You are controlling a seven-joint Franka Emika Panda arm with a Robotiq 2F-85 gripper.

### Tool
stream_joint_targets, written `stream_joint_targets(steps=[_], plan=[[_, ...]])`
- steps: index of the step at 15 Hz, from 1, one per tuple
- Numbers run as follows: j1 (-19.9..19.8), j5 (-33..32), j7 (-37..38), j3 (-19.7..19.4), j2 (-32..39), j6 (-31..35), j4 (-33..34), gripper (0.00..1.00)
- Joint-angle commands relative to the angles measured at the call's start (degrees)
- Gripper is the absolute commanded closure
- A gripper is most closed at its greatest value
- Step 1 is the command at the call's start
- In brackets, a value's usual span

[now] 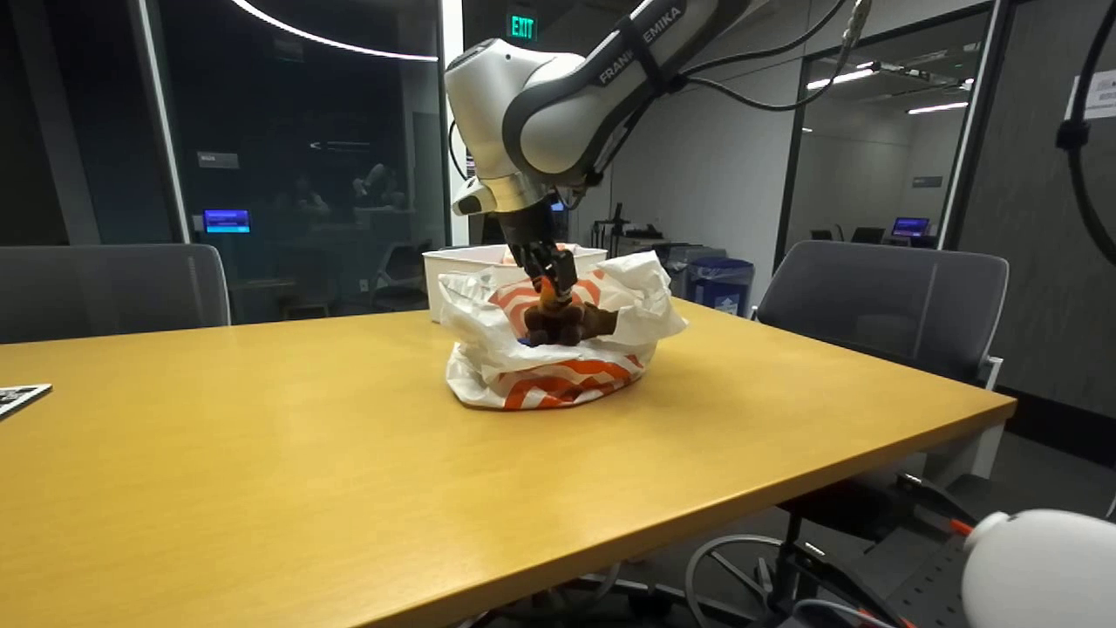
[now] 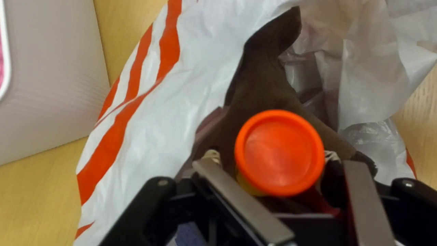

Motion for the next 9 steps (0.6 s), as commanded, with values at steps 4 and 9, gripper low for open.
stream_joint_targets(steps=[4,9], plan=[[1.35,-1.64,-4.04,-1.20,-0.52,-2.02,2.57,0.00],[-2.98,12.40,-12.57,1.59,-4.99,-2.62,-3.22,0.00]])
